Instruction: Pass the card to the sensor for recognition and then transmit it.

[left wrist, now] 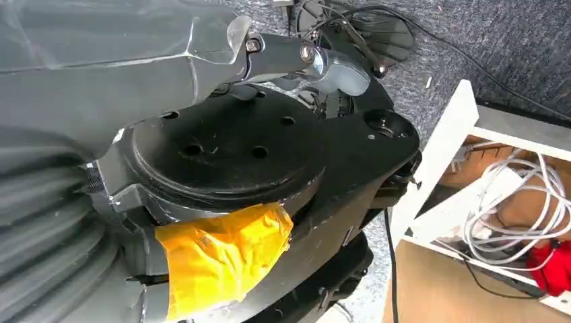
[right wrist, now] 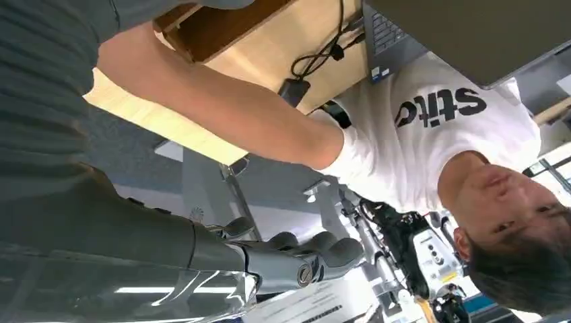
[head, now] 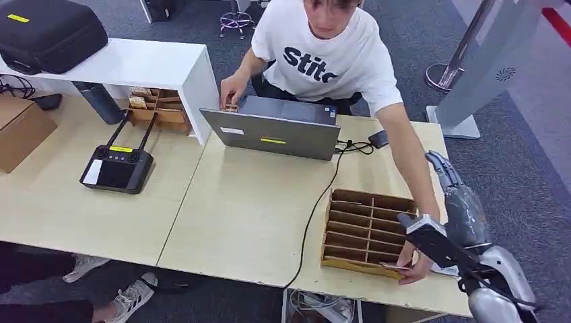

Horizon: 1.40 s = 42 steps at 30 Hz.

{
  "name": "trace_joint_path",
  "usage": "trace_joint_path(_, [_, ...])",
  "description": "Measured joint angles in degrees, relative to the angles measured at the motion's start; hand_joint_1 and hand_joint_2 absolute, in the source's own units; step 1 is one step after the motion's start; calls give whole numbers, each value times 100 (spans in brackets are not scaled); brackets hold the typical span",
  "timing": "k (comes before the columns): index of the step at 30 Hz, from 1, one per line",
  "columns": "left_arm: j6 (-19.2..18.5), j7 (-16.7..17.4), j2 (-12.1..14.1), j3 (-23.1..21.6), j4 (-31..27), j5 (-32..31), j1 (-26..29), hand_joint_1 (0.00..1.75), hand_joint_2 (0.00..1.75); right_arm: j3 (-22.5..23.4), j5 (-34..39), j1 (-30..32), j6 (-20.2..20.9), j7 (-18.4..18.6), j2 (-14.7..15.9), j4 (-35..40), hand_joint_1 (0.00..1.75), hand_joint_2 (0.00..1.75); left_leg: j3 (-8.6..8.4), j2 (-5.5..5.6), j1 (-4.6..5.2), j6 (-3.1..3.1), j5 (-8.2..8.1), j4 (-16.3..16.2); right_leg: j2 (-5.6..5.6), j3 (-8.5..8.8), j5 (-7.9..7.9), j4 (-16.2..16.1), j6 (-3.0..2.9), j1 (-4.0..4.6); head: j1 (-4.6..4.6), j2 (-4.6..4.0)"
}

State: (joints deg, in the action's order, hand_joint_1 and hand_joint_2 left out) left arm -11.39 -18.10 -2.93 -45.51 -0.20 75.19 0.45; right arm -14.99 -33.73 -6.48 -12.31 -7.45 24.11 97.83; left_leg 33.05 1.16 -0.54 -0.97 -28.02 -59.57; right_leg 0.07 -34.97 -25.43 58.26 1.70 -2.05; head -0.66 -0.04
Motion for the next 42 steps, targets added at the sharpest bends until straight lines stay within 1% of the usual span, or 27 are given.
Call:
trace_joint_path(6, [0, 0, -4, 0, 0, 26, 3, 0, 175, 39, -4, 148, -90, 17, 24, 57, 0, 175, 0, 0, 0, 0, 0, 0, 0, -1, 0, 0, 0, 0, -2, 0])
trace_joint_path(8, [9, 0, -11, 2, 0, 46, 4, 0, 175, 87, -296, 237, -240, 179, 52, 76, 0, 175, -1, 2, 0, 0, 0, 0, -2, 0, 0, -1, 0, 0, 0, 0])
trace_joint_path(10, [20, 0, -13, 2, 0, 77, 7, 0, 175, 201, -490, 396, -396, 291, 109, 103, 0, 175, 1, 6, 0, 1, -1, 0, -7, 0, -1, -1, 1, 0, 0, 0])
trace_joint_path(13, [61, 2, -33, 2, 0, 116, 9, 0, 175, 486, -494, 710, -516, 334, 168, 206, 0, 175, 3, 5, 1, 2, -2, 0, -6, 0, -1, -1, 1, -1, -2, 0])
trace_joint_path(18, [98, 0, -46, 2, 0, 149, 10, 0, 175, 1032, -369, 1302, -500, 302, 197, 527, 0, 175, 6, 4, 3, 2, -11, 0, -5, -1, -5, -2, 6, -2, 0, 0])
trace_joint_path(23, [92, -13, -57, 0, 0, 197, 11, 0, 175, 1340, -673, 1703, -514, 319, 197, 710, 0, 175, 5, 2, 3, 2, -11, 1, -2, 0, -6, -1, 7, -1, 0, 0])
trace_joint_path(28, [94, -15, -61, 0, 2, 247, 13, 0, 175, 1510, -925, 1921, -619, 380, 197, 785, 0, 175, 3, 0, 3, 2, -10, 0, -1, 0, -6, -2, 7, -2, 0, 0])
trace_joint_path(32, [114, -15, -77, 0, 9, 297, 15, 0, 175, 1650, -955, 2140, -704, 424, 197, 889, 0, 175, 4, 0, 4, 2, -11, 1, -1, 1, -6, -2, 7, -2, -2, 0])
trace_joint_path(36, [124, -15, -87, 2, 13, 365, 15, 0, 175, 1764, -1082, 2385, -632, 564, 197, 1031, 0, 175, 4, 0, 4, 2, -11, 1, -1, 0, -9, -2, 11, -2, -2, 0])
trace_joint_path(42, [125, -4, -92, 0, 22, 444, 14, 0, 175, 1770, -1152, 2721, -525, 675, 197, 1255, 0, 175, 4, 0, 4, 5, -14, 1, 0, 0, -11, -2, 13, -2, -2, 0])
